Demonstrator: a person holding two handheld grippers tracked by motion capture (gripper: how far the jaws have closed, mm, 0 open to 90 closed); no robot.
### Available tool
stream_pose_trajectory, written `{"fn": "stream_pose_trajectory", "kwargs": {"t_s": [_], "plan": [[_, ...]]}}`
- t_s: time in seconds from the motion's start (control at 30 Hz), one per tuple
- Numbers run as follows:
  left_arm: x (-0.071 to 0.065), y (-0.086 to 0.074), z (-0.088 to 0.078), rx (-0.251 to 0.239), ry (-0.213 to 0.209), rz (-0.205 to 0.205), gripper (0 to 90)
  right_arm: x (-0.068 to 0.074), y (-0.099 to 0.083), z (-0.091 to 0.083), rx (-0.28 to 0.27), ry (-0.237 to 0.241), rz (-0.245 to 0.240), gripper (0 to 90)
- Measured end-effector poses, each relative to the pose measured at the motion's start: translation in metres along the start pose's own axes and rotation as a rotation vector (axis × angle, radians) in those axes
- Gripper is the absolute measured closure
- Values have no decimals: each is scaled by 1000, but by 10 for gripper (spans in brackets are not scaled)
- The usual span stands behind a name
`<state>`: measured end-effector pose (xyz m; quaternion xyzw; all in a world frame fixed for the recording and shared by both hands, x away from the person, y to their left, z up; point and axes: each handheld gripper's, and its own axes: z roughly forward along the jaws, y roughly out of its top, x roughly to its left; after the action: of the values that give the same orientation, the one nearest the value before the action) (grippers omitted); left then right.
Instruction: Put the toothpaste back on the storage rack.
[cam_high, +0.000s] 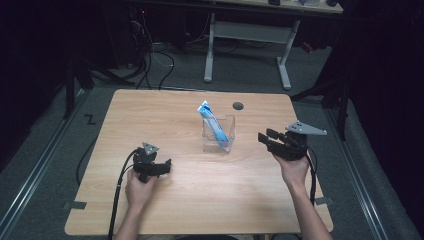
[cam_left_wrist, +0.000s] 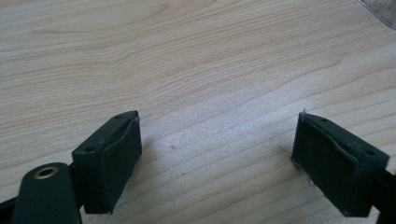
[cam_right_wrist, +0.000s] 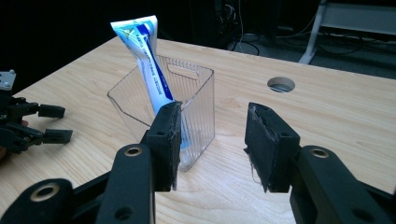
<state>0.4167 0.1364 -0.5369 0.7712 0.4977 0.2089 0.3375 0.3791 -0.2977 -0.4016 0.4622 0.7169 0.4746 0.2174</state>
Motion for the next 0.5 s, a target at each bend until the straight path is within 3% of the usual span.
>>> {"fn": "stream_pose_trajectory", "kwargs": {"t_s": [0.5], "plan": [[0, 0, 0, 0, 0, 0, 161, -5, -18, 5, 16, -5, 35, 562]]}}
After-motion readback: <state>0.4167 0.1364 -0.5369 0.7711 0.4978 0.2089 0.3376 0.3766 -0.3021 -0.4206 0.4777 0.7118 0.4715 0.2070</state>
